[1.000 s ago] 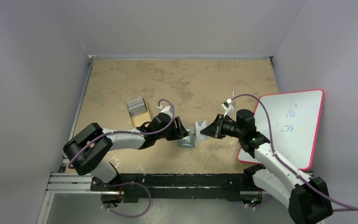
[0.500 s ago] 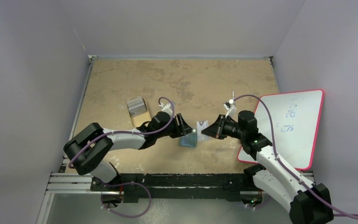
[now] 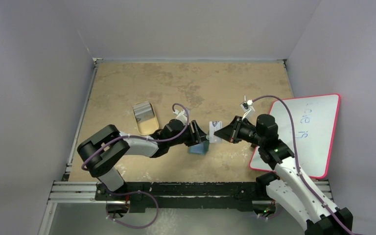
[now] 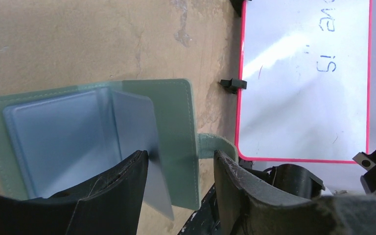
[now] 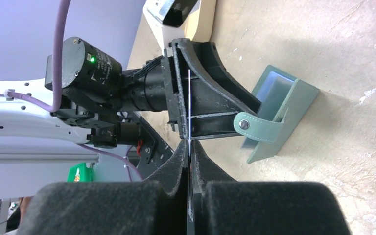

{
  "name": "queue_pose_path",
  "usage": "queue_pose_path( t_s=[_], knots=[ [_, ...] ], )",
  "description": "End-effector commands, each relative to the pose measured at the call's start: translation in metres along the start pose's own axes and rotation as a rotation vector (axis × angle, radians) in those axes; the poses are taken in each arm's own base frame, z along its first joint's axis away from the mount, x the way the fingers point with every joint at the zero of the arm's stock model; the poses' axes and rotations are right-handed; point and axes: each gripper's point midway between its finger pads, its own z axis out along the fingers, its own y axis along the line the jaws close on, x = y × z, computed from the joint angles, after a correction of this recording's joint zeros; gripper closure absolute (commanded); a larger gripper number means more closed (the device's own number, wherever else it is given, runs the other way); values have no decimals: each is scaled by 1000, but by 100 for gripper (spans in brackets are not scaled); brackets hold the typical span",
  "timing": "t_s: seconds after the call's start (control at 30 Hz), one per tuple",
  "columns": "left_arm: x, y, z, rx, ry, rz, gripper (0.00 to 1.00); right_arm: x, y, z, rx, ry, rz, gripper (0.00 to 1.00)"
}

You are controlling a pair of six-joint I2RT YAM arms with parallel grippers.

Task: Put the credit cards into the card holder
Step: Insert the credit card into the card holder.

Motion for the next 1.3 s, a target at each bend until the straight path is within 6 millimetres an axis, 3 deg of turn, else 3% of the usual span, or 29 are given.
queue_pose_path(
  t_s=[0.0, 0.5, 0.7, 0.9, 1.07, 1.27],
  knots=[
    [-8, -43, 15, 127, -12, 9, 49, -5, 10, -7, -17, -20, -20, 100],
    [-14, -62, 47, 119, 10, 73, 50, 14, 0, -12, -13, 3, -9, 100],
    [-13, -54, 62, 83, 24, 103, 51, 15, -5, -13, 8, 5, -15, 100],
    [-8, -42, 79, 55, 54, 123, 60, 25, -25, -6, 59, 32, -10, 100],
    [-9, -38, 89, 23, 64, 152, 61, 34, -46, 4, 107, 59, -7, 100],
    [-14, -49, 93, 26, 69, 169, 61, 46, -75, 11, 203, 100, 27, 100]
  ],
)
